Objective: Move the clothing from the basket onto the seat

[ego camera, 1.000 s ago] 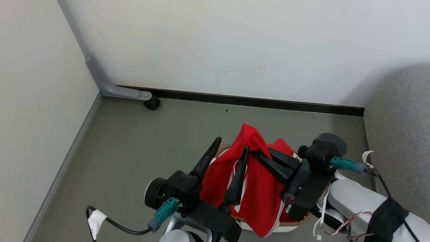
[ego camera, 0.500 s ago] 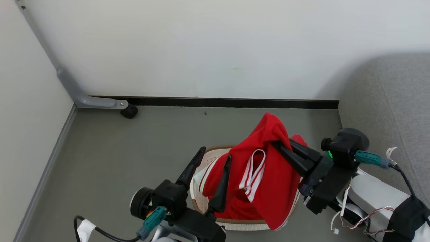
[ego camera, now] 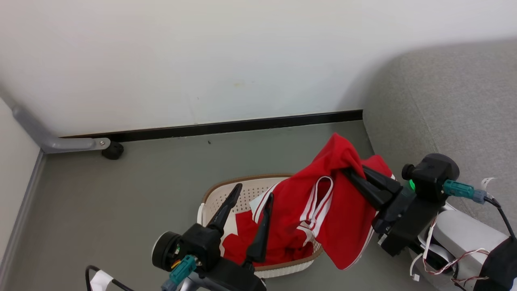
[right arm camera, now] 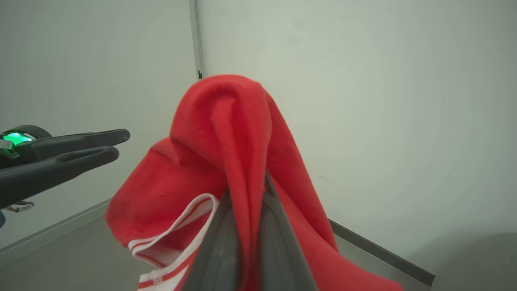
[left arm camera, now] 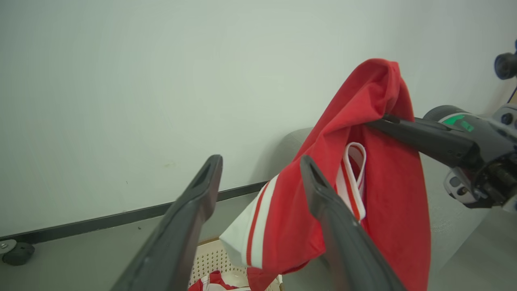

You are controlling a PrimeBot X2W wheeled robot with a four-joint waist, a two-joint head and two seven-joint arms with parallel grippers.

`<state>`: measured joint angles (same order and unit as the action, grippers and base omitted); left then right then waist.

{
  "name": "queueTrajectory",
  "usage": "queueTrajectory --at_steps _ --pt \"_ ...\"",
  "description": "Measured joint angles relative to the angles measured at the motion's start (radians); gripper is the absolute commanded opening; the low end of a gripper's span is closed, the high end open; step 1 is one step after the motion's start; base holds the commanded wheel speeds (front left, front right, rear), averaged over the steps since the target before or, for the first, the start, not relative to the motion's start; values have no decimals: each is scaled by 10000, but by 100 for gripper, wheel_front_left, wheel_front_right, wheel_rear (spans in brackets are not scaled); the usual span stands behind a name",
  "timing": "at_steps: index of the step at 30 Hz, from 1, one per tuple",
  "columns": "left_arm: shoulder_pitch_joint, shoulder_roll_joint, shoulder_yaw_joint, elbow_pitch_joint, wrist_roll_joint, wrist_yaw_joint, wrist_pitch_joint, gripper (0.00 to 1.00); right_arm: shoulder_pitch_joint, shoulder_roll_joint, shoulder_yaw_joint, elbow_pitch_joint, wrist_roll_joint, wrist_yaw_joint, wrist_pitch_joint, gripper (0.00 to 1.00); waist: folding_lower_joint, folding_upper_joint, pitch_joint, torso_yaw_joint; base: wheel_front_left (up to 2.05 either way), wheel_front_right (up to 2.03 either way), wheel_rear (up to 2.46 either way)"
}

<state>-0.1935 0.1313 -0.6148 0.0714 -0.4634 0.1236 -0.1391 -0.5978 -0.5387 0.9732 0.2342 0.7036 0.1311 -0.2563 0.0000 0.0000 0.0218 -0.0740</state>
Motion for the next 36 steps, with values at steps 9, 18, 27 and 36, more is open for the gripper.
queueTrajectory --at_steps 9,18,27,36 --pt "143 8 -13 4 127 -2 -117 100 269 -408 -272 -174 0 0 0 0 0 0 60 -1022 0 0 0" --pt "127 -44 -4 130 134 -2 -224 100 741 -681 -849 -77 17 0 0 0 -1 0 96 -2000 0 0 0" --pt "126 -90 -151 194 174 -19 -272 100 965 -767 -1239 -75 13 0 0 0 0 0 110 -2799 0 0 0" --pt "71 -203 -336 345 178 -105 -301 100 1443 -1012 -1787 -178 2 0 0 0 0 0 209 -3204 0 0 0"
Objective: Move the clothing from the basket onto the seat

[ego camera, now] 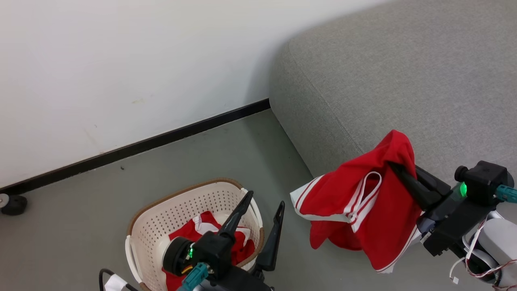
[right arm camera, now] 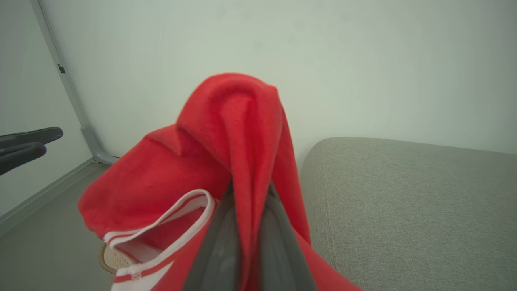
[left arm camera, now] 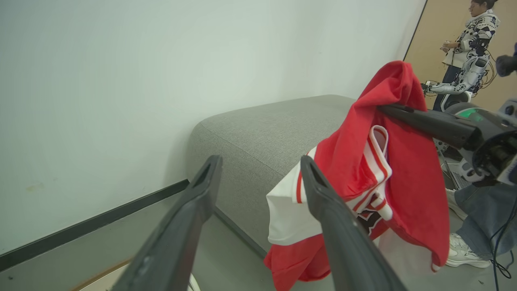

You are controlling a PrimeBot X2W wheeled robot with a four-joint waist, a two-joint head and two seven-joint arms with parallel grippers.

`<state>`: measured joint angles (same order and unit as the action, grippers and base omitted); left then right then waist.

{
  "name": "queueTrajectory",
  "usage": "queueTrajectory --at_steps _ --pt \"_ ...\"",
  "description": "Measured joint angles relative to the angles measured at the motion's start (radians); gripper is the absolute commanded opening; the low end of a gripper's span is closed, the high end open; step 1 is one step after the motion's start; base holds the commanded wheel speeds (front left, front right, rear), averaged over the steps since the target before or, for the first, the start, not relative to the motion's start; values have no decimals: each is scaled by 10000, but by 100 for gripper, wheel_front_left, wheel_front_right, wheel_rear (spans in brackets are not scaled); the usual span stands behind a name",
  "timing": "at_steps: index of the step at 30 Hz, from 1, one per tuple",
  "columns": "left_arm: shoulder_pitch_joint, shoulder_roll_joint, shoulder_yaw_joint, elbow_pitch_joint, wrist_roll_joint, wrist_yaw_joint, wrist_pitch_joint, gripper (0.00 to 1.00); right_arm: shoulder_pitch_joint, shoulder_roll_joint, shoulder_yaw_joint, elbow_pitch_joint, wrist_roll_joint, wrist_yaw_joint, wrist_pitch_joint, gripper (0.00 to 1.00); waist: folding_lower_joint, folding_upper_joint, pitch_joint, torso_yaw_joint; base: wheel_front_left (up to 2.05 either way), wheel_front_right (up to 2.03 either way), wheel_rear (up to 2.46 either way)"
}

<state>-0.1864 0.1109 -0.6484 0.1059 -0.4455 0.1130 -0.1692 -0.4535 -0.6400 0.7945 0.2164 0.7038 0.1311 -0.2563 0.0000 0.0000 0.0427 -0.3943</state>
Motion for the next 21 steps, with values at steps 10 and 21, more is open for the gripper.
queueTrajectory --at_steps 10,21 --pt "-127 -86 -150 82 36 -2 -10 100 452 -31 -497 -161 -17 0 0 0 0 0 87 1 0 0 0" --pt "-222 -180 -416 67 182 -2 8 100 349 -107 -1538 -209 173 0 0 0 0 0 510 150 0 0 0"
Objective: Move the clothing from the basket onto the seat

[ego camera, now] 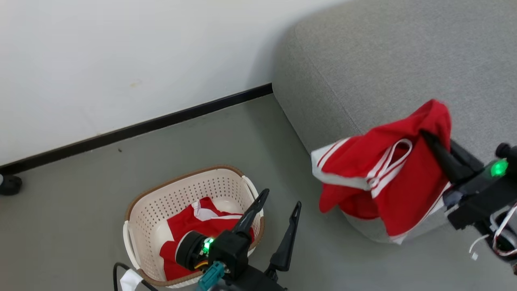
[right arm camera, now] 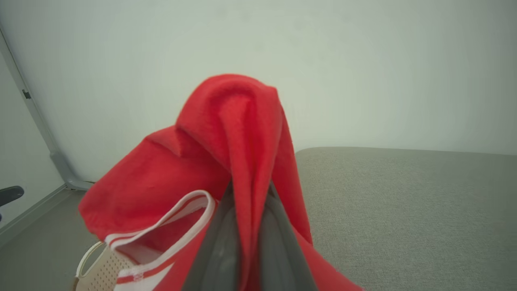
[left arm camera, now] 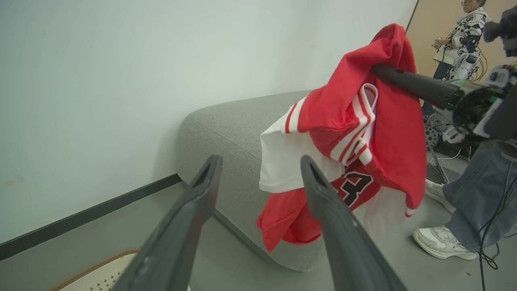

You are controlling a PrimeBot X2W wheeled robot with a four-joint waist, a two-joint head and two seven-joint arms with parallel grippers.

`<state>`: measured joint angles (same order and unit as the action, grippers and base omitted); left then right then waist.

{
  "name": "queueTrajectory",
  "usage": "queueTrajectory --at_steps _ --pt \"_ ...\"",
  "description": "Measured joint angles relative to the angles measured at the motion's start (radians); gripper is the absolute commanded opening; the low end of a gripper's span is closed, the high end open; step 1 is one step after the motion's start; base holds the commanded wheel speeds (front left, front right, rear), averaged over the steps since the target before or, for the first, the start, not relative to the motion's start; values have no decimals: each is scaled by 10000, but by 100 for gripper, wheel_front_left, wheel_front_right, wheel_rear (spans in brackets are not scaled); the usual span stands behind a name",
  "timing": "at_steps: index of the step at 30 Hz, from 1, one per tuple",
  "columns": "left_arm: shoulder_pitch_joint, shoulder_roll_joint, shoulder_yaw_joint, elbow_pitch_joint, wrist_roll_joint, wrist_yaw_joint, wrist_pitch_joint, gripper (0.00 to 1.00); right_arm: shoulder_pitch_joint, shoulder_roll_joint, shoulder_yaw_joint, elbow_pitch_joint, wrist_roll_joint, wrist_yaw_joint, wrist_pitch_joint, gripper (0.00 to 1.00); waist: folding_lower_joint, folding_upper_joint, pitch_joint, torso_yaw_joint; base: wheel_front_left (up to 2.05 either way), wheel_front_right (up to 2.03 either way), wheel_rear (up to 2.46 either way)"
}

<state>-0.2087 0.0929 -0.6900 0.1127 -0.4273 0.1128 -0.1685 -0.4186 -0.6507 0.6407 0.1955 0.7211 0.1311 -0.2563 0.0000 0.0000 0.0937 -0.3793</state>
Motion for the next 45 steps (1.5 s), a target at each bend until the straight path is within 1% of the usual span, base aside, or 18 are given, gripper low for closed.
queueTrajectory --at_steps 7,15,25,27,33,36,41,45 --pt "-382 -84 -236 6 192 4 186 100 -760 -125 -1014 600 681 0 0 0 1 0 475 133 0 0 0" --pt "-823 -232 -673 19 539 12 433 100 -2102 -631 -1801 1118 1404 0 0 0 1 1 1144 363 0 0 0" --pt "-1658 -267 -1041 52 1085 19 895 100 -4156 -1680 -2771 2178 2336 0 -2 0 2 1 2298 742 0 0 0" --pt "-1855 -272 -1081 77 1246 27 1016 100 -4683 -2010 -3037 2619 2587 0 -2 0 2 1 2699 859 0 0 0" --pt "-2145 -288 -1162 123 1522 31 1304 100 -5517 -2594 -3651 3570 3398 0 -4 0 1 1 3537 1064 0 0 0" --pt "-2199 -291 -1160 115 1764 111 1384 100 -5827 -2702 -4004 4148 3927 0 -4 0 1 2 3968 1148 0 0 0" --pt "-2447 -291 -1135 113 2021 111 1586 100 -6405 -2694 -4581 5177 5070 -2 -4 0 2 2 4690 1253 0 0 0" --pt "-2662 -293 -1032 109 2242 113 1684 100 -6790 -2708 -4723 5614 5421 -2 -4 0 2 2 5242 1315 0 0 0"
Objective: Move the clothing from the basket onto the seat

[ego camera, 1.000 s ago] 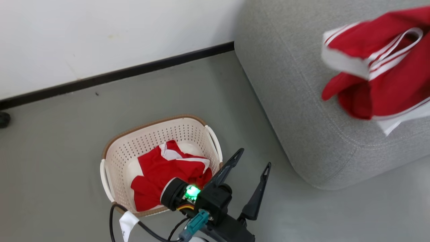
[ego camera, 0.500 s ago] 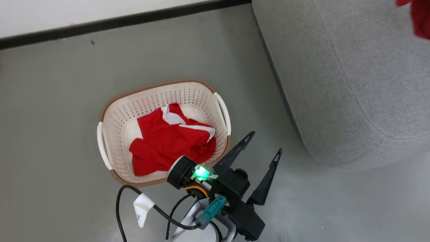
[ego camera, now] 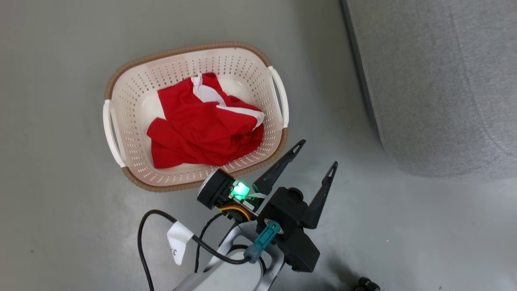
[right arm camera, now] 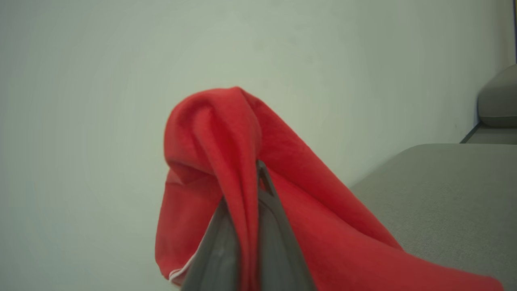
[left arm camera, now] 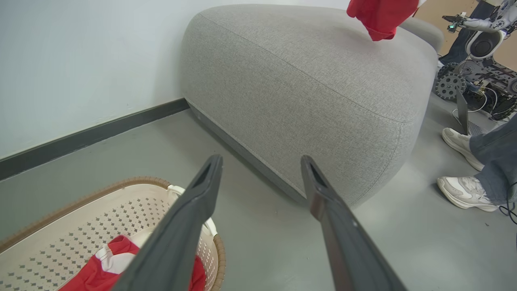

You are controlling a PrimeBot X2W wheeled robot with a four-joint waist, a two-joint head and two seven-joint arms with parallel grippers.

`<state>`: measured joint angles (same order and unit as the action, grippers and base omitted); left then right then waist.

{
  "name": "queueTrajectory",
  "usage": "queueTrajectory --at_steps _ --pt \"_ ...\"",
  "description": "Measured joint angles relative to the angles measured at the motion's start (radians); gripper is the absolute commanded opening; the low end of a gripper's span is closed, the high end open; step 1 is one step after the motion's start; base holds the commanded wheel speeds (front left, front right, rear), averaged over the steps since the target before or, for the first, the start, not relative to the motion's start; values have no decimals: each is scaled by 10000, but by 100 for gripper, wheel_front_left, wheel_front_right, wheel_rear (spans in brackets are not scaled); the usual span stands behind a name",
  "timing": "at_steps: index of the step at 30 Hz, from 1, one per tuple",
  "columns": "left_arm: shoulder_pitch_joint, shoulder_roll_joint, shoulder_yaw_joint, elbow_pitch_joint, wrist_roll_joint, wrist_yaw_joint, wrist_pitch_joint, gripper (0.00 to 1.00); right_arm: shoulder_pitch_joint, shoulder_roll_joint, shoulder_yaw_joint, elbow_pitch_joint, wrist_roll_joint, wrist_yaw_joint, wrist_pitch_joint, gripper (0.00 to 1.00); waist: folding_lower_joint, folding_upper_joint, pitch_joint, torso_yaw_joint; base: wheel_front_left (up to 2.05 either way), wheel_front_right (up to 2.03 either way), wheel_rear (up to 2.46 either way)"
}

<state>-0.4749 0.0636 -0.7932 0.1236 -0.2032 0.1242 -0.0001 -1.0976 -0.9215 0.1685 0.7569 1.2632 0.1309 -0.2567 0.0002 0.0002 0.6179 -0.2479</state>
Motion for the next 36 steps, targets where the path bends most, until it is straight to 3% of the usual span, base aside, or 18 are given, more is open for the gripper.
queueTrajectory --at_steps 18,25,36 --pt "-98 0 483 -56 736 0 291 100 -570 -105 -240 2205 694 0 -2 0 -2 -1 1533 -20 0 0 0" --pt "-94 0 516 -265 865 2 351 100 -425 265 -201 2385 773 0 -2 0 -1 -1 1929 -3 0 0 0" --pt "-101 0 518 -512 999 2 349 100 -552 282 -59 2569 736 0 -2 0 -1 -1 2583 127 0 0 0"
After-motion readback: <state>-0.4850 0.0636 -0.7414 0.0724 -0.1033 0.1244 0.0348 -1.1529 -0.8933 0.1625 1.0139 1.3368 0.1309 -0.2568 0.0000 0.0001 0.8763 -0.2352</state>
